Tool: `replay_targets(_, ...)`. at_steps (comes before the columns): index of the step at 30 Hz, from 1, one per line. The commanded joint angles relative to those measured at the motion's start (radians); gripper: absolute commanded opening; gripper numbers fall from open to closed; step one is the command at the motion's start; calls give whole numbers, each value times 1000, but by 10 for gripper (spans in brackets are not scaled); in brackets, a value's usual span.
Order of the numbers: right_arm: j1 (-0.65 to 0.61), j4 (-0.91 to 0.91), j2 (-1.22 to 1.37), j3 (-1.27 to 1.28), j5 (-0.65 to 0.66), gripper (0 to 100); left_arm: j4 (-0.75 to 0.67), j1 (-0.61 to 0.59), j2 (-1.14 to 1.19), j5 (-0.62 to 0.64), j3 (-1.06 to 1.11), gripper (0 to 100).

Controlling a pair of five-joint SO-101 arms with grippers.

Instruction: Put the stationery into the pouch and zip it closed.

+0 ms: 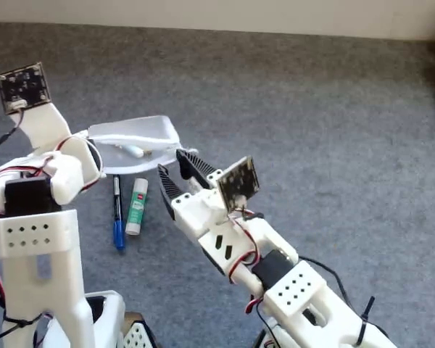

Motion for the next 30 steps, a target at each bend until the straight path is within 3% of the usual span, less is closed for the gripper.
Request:
replay_targets(1,-12,209,19,-120,-66,149,-21,-111,-18,49,-87,7)
replay_targets(11,-111,297,48,-179,-110,149,-20,-260,-18,127,-151,7)
replay_targets(16,-128,259,231,-242,-129,149,-17,-331,-18,167,-166,7)
replay_targets(30,-130,260,777,-653,-345,149,-15,-335,-18,166,-159,7)
